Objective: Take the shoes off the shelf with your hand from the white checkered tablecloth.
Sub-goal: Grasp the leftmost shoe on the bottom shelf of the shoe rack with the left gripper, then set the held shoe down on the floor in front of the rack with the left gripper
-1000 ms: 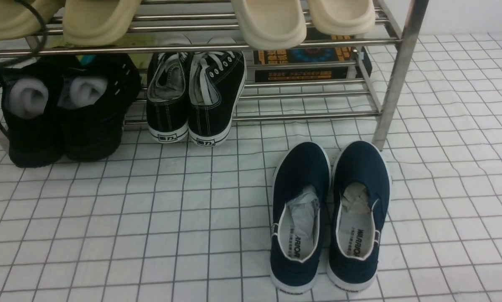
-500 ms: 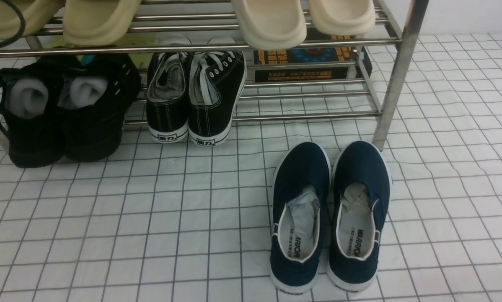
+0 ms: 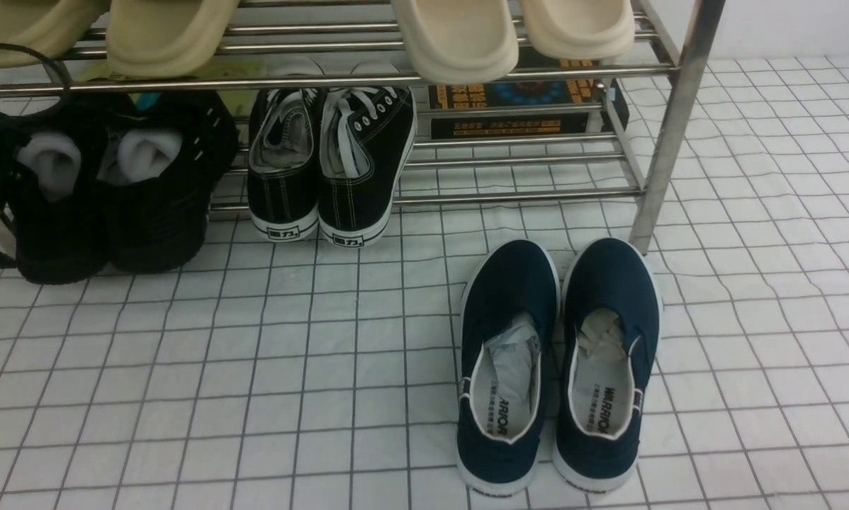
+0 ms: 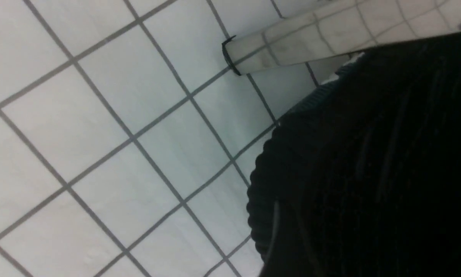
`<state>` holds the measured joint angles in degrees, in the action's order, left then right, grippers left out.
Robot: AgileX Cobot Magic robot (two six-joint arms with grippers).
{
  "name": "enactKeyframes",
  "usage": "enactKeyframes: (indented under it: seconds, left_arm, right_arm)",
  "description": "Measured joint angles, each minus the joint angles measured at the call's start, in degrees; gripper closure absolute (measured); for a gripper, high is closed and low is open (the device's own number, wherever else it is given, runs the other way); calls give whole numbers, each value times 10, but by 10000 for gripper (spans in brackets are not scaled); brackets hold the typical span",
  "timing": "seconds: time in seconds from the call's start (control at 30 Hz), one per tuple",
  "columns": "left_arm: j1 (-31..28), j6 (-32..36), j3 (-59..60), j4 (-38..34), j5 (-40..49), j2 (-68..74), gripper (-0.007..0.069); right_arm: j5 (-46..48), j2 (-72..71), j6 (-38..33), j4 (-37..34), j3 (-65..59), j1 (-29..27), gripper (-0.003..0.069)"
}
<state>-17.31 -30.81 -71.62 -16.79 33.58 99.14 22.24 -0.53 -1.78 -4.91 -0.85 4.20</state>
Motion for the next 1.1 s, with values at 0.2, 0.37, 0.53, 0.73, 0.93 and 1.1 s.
enactKeyframes:
  seconds: [0.2, 0.37, 0.53, 0.73, 0.93, 1.1]
  left_arm:
    - [0, 3, 0, 6, 17, 7, 501]
    - [-10, 7, 0, 20, 71, -17, 612]
    - [-21, 31, 0, 44, 170, -61, 613]
    - [-22, 52, 13, 84, 267, -92, 611]
    - [-22, 56, 90, 105, 266, -95, 610]
    - [-22, 60, 127, 138, 258, -95, 601]
  right_arm:
    - [0, 0, 0, 0, 0, 0, 420]
    - [0, 0, 0, 0, 0, 0, 420]
    - [0, 0, 0, 0, 0, 0, 420]
    - [0, 0, 0, 0, 0, 0, 420]
    - [0, 0, 0, 0, 0, 0, 420]
    - [0, 0, 0, 0, 0, 0, 420]
